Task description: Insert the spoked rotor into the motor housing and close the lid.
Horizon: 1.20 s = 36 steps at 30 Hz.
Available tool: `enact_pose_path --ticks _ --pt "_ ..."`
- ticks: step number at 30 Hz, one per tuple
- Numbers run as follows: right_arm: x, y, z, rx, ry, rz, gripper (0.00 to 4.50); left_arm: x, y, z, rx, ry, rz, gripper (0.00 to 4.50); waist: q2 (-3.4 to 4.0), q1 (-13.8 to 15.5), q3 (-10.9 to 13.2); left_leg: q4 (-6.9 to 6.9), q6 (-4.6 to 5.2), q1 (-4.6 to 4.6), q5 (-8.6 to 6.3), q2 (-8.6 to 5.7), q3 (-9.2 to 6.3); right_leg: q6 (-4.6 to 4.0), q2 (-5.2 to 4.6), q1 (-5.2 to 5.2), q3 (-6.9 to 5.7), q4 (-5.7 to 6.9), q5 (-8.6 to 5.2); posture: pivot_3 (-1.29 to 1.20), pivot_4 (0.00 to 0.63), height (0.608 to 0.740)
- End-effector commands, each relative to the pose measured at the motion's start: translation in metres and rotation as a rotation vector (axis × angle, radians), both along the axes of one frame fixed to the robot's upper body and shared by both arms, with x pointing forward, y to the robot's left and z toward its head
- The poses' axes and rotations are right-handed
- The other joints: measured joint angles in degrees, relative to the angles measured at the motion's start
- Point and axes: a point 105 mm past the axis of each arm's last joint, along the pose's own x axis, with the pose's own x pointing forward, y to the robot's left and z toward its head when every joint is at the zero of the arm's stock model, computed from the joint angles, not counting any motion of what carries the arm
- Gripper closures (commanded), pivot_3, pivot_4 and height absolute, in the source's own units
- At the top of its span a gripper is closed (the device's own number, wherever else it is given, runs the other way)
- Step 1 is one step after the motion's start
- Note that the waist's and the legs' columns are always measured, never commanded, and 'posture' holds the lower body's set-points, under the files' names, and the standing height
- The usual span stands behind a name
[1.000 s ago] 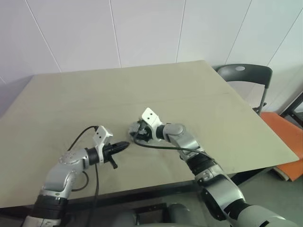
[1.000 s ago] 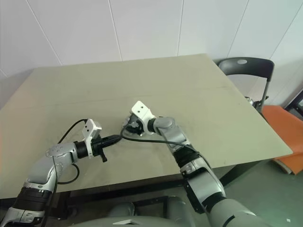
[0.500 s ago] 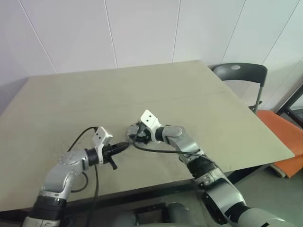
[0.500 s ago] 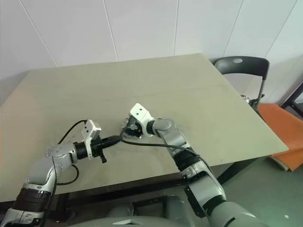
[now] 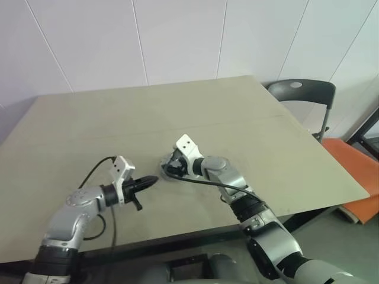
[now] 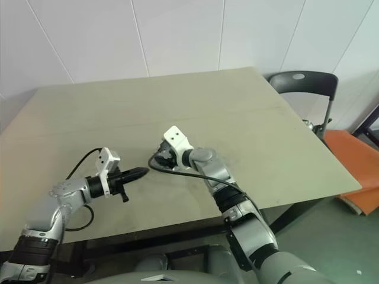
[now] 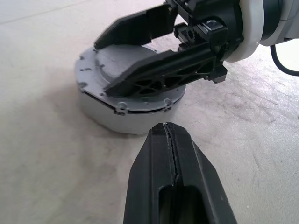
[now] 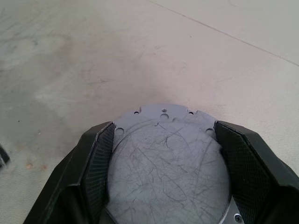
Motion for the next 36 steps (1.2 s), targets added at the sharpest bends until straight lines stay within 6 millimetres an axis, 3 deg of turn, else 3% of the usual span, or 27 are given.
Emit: enact_pose_path --ticks 1,7,36 --pt "0.000 0.002 0.010 0.007 0.002 0.032 1.43 0.000 0.016 0.015 0.007 -0.049 0.026 4.50 0.00 -0.02 0.00 0.00 0.00 0.00 0.00 0.00 0.00 0.00 0.00 0.00 -0.02 0.00 0.00 0.00 0.000 0.740" --pt "0.005 -0.001 0.015 0.032 -0.008 -0.014 1.43 -0.003 0.027 0.015 0.018 -0.044 0.051 4.50 0.01 0.01 0.00 0.00 0.00 -0.01 0.00 -0.01 0.01 0.00 -0.02 0.01 -0.04 -0.02 -0.01 0.00 0.000 0.740" --pt "0.009 -0.003 0.014 0.036 -0.016 -0.061 1.43 -0.003 0.029 0.013 0.013 -0.040 0.073 4.50 0.02 0.03 0.01 0.00 0.00 -0.03 0.00 -0.01 -0.01 0.00 -0.06 -0.01 -0.02 -0.03 0.00 0.00 0.000 0.740"
